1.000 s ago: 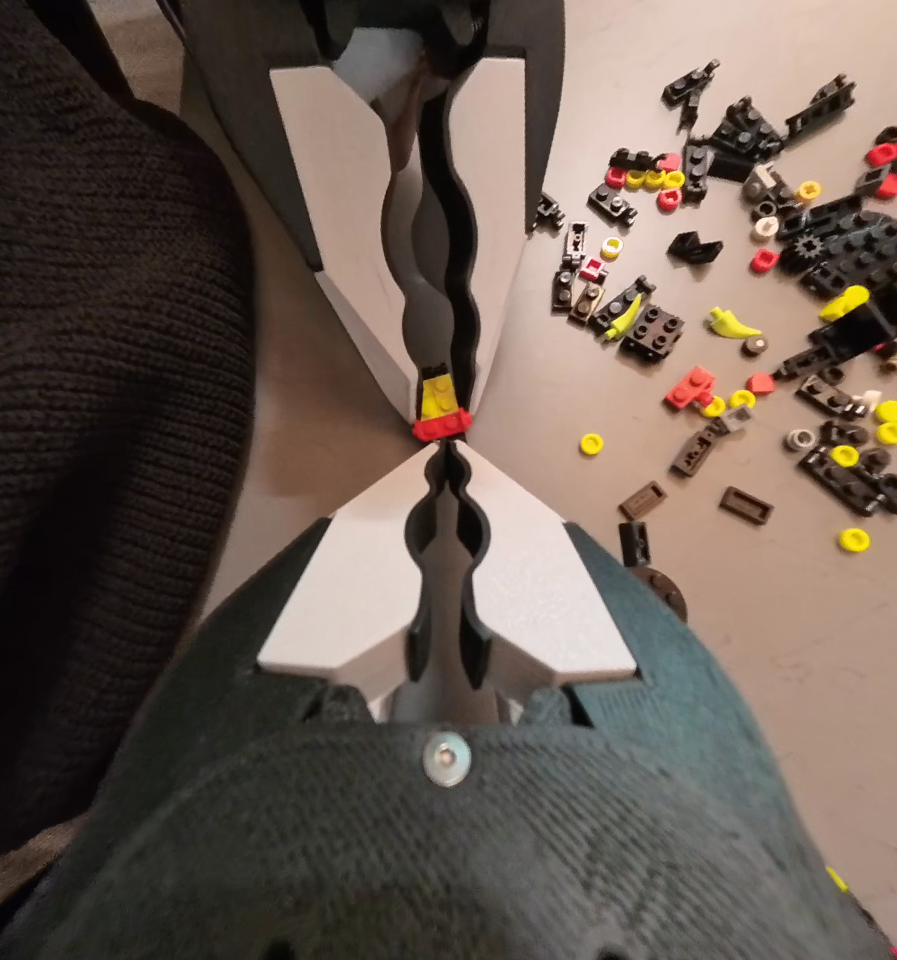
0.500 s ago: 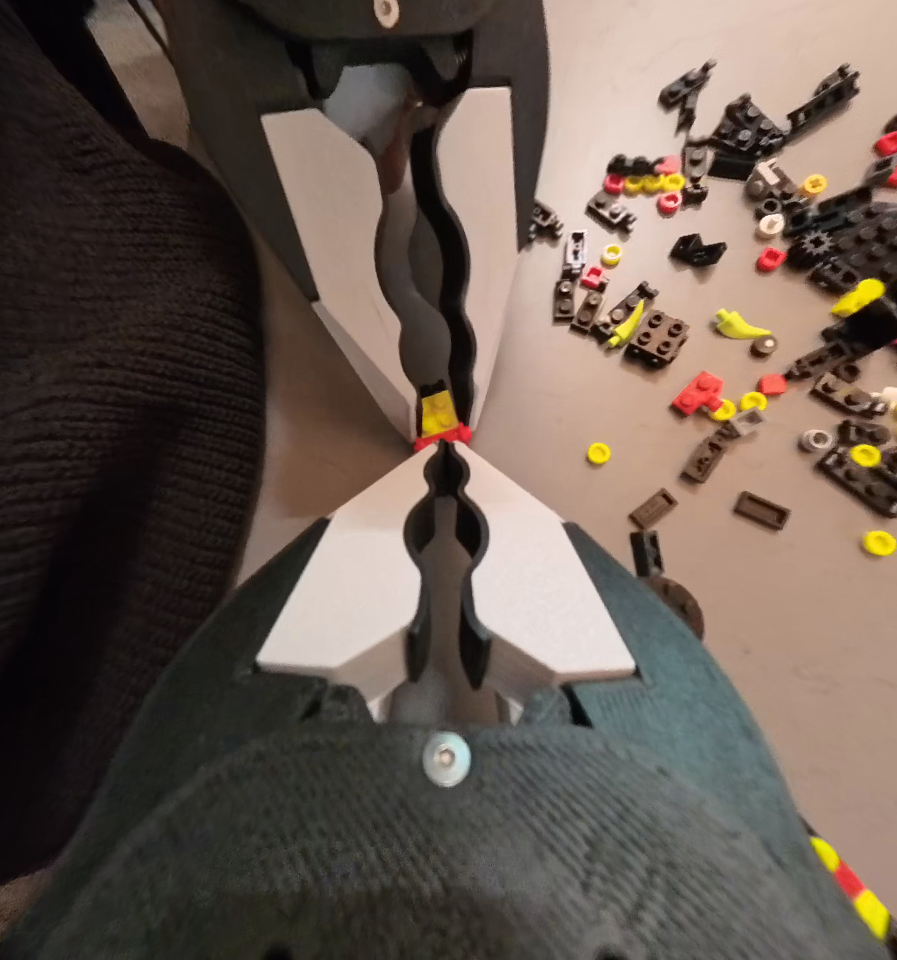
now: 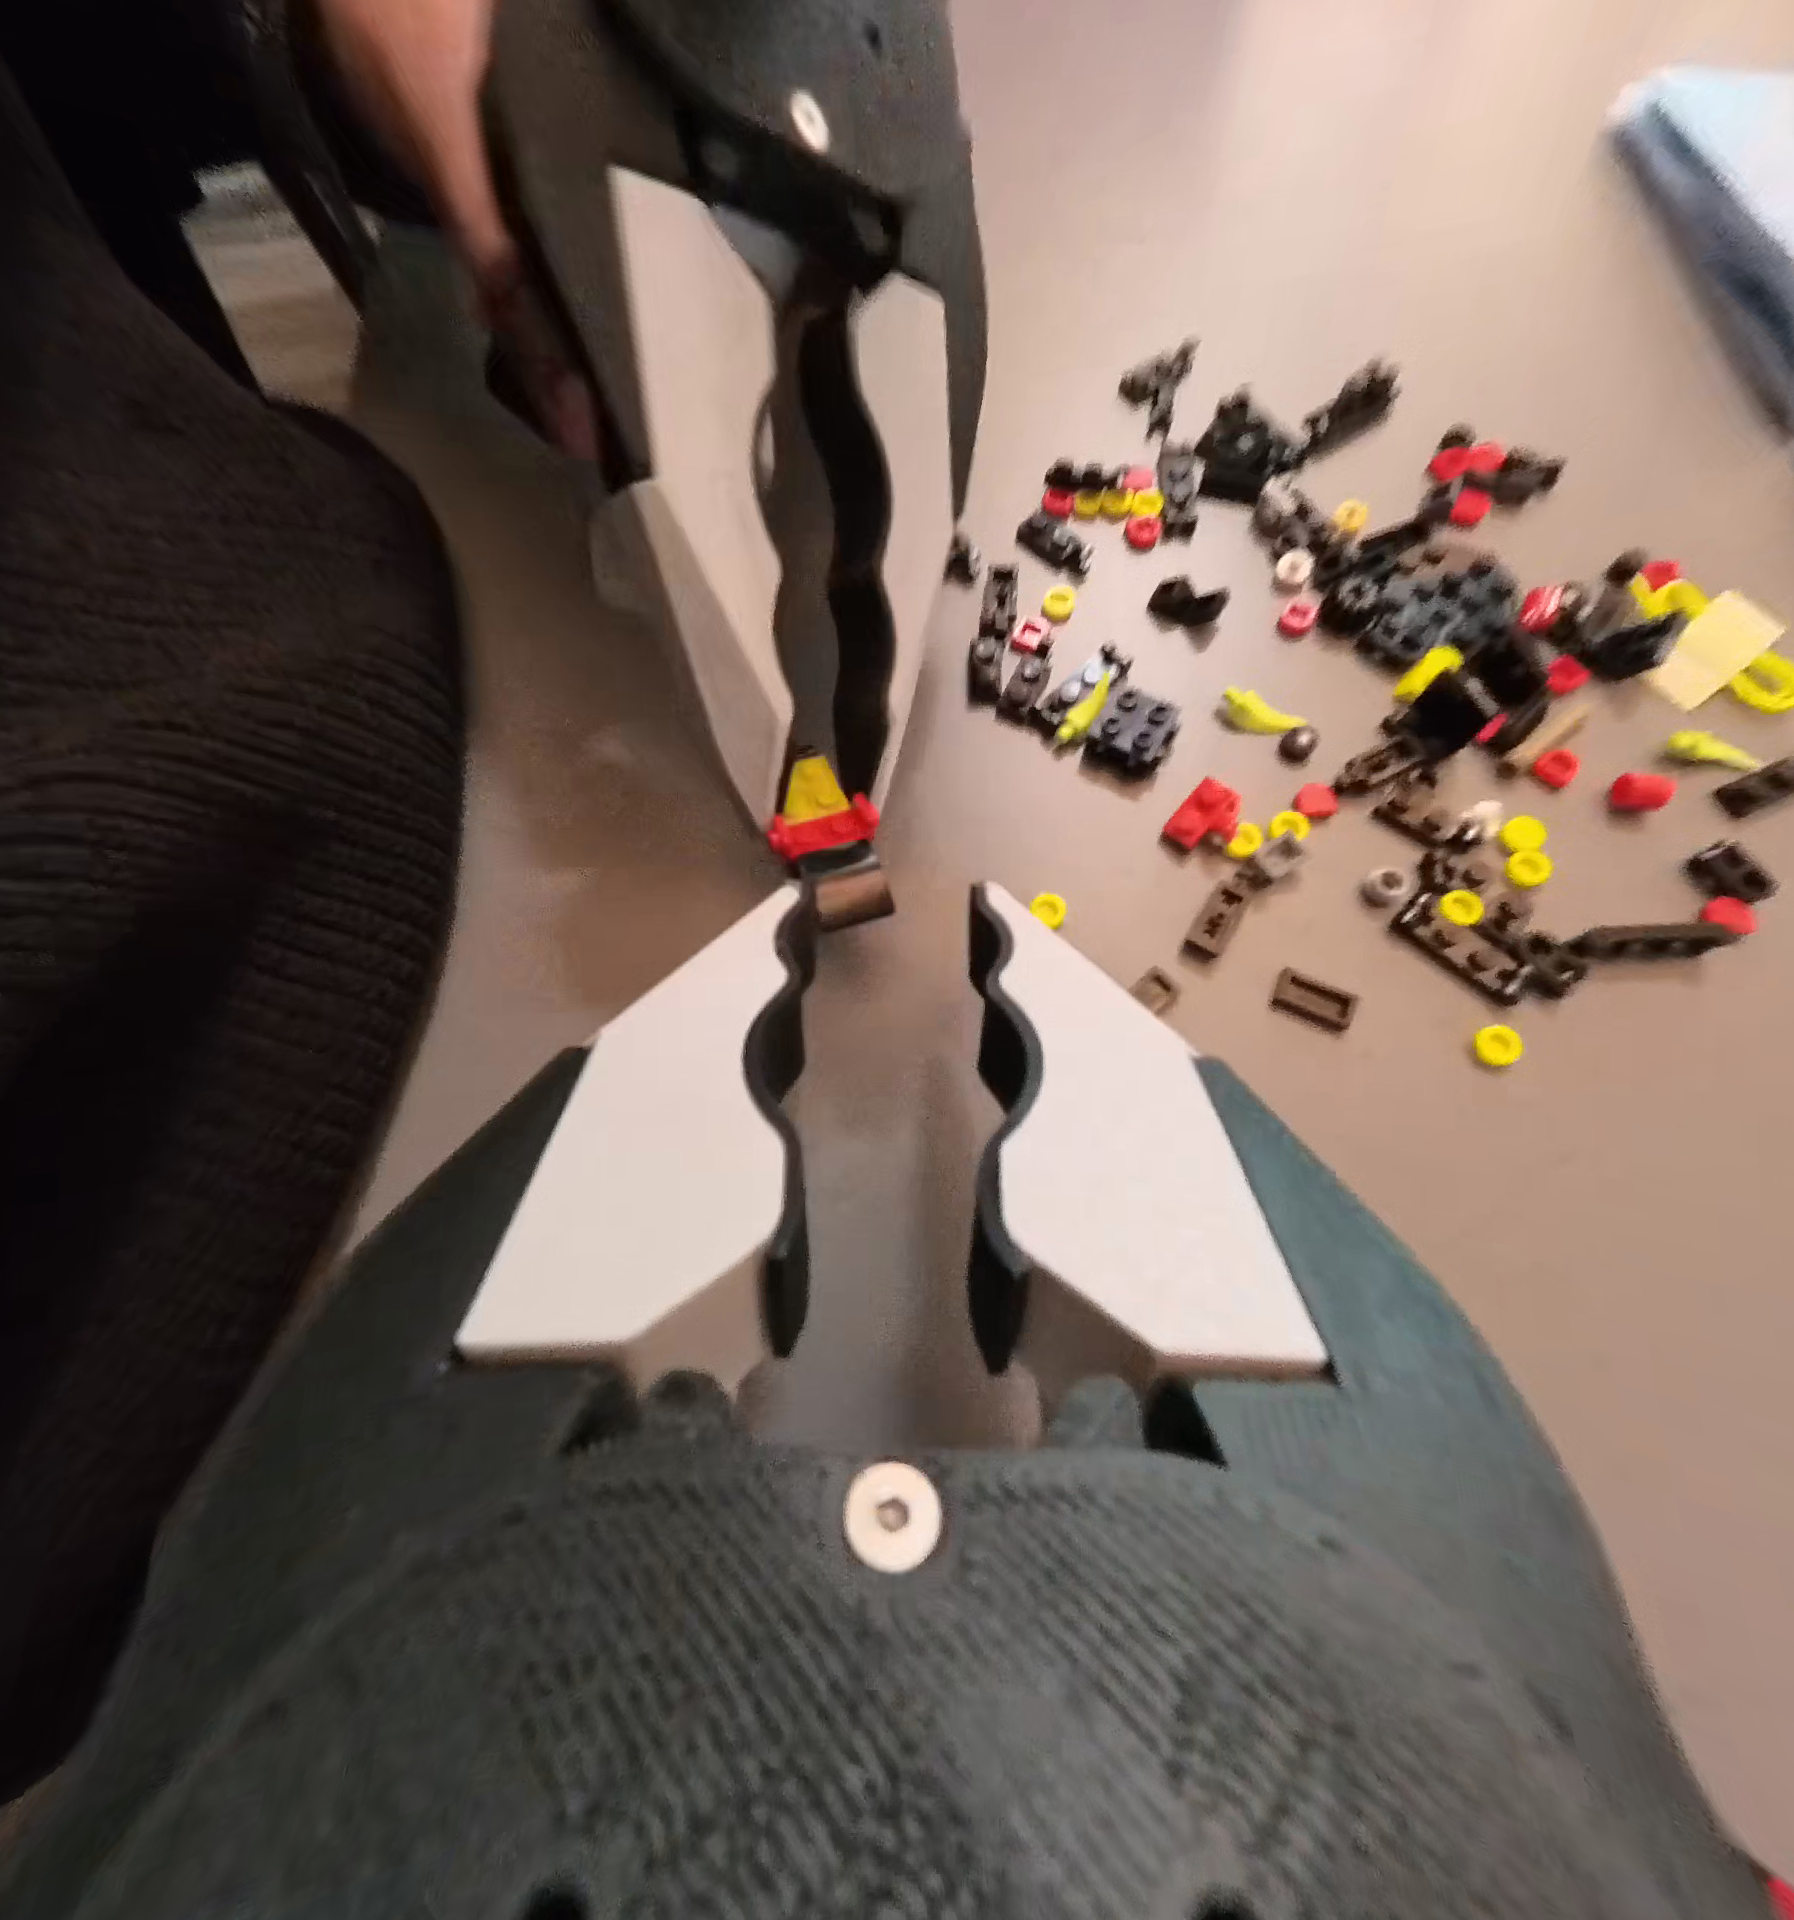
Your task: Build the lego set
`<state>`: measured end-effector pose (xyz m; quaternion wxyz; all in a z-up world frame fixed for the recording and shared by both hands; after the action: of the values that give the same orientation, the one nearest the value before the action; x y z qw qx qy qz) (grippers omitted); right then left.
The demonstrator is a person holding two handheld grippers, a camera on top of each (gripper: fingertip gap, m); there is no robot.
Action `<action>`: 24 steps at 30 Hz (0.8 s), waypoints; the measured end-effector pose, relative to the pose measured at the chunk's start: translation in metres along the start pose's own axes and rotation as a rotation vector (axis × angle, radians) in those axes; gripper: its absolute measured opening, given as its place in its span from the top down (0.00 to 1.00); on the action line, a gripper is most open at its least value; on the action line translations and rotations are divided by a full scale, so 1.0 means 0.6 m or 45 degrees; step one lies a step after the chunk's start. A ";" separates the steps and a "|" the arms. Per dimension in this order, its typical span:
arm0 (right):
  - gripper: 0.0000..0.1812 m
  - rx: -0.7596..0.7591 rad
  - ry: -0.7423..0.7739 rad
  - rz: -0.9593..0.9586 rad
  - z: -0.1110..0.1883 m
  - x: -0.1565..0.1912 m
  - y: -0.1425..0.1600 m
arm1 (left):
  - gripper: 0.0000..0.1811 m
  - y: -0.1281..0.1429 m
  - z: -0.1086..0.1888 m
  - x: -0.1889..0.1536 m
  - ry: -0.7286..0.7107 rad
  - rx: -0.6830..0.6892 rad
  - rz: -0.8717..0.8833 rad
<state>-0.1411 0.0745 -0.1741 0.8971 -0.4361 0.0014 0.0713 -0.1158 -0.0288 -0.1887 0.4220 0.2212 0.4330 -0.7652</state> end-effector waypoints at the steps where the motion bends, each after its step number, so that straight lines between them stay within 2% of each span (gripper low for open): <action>1: 0.83 -0.054 0.010 0.023 0.007 -0.001 -0.007 | 0.92 -0.006 0.006 -0.001 0.109 -0.030 0.120; 4: 0.80 -0.192 0.057 0.136 0.028 0.003 -0.029 | 0.92 -0.021 0.024 -0.002 0.489 -0.101 0.513; 9: 0.84 -0.204 0.080 0.276 0.033 0.018 -0.041 | 0.92 -0.018 0.023 -0.015 0.746 -0.061 0.717; 13: 0.91 -0.239 0.002 0.308 0.027 0.034 -0.046 | 0.92 -0.011 0.019 -0.024 0.859 -0.002 0.772; 19: 0.94 -0.304 -0.100 0.329 0.034 0.050 -0.051 | 0.91 -0.002 0.017 -0.034 0.957 0.103 0.758; 21: 0.95 -0.302 -0.103 0.314 0.037 0.050 -0.051 | 0.92 -0.002 0.017 -0.032 0.985 0.099 0.801; 24: 0.95 -0.339 -0.087 0.250 0.043 0.041 -0.055 | 0.86 -0.008 0.020 -0.027 0.971 0.061 0.796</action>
<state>-0.1139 0.0776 -0.1340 0.8196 -0.5461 0.0042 0.1730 -0.1107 -0.0306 -0.1688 0.4375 0.6144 0.4520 -0.4763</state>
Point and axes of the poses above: each gripper's, where its closed fingertips meet, z back along the fingers, y out of its underside, x = y × z across the jaws, the point moved 6 cm from there along z, back along the fingers, and after that the axes turned 10 degrees about z, right-handed, at the moved point
